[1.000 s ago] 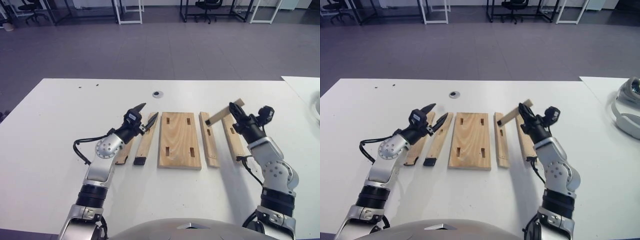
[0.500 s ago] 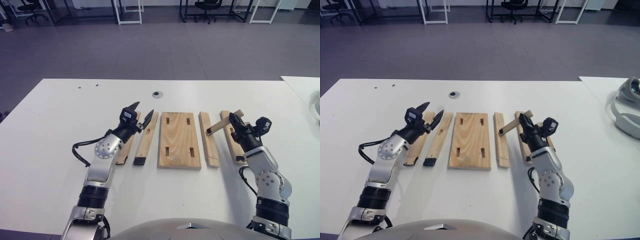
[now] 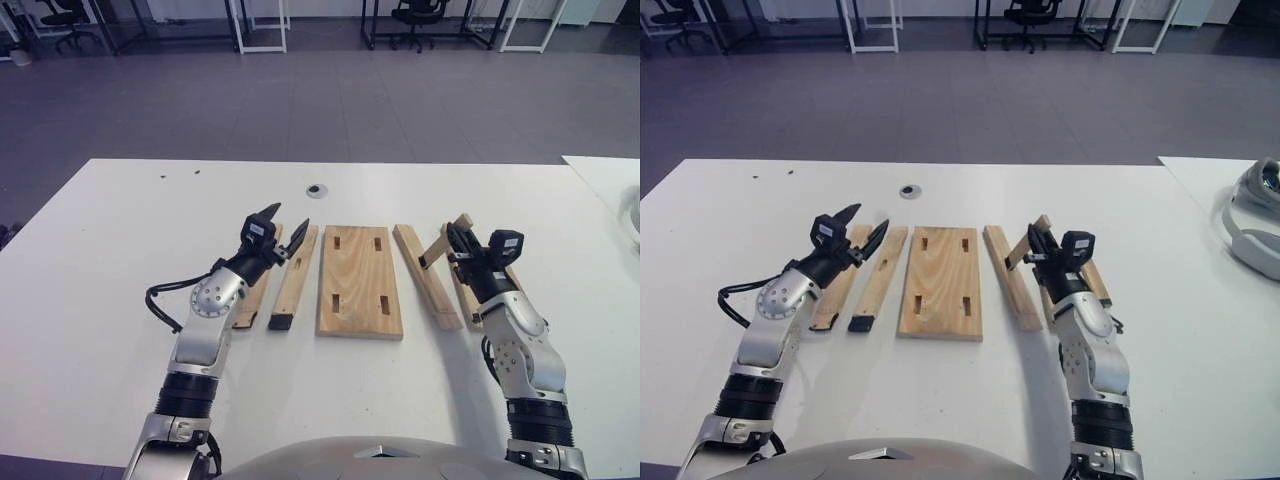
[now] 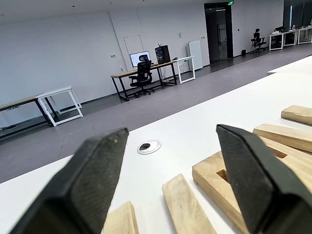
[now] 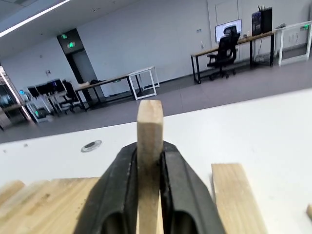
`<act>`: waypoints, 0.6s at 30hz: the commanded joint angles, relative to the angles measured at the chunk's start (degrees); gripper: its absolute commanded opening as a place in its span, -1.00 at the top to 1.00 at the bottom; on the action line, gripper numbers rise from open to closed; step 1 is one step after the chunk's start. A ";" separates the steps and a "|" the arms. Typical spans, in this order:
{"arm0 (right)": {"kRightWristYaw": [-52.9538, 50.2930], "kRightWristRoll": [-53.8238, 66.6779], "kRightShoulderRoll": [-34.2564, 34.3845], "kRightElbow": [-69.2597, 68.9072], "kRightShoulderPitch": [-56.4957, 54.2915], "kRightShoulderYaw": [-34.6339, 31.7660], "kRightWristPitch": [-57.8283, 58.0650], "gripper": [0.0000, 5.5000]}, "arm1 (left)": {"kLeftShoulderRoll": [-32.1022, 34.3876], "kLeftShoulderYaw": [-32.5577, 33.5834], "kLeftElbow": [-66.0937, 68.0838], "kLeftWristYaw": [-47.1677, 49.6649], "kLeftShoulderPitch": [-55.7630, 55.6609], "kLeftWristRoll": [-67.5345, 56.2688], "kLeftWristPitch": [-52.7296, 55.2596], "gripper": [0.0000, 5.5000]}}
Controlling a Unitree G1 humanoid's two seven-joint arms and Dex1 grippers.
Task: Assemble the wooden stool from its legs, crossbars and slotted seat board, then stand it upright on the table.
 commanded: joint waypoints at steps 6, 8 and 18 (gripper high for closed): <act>1.96 -6.42 -2.30 6.24 6.13 5.90 0.98 0.85 | 0.78 -1.22 -0.55 0.39 -0.13 1.90 0.89 -0.20; 1.94 -3.88 -1.75 3.07 3.29 4.96 2.19 0.71 | 0.62 -1.01 -0.27 0.41 -0.56 1.84 0.84 -0.20; 2.49 -4.56 -9.49 -8.67 1.11 7.71 27.01 -0.01 | 0.31 -0.04 -0.80 1.25 -1.28 1.35 1.24 -0.20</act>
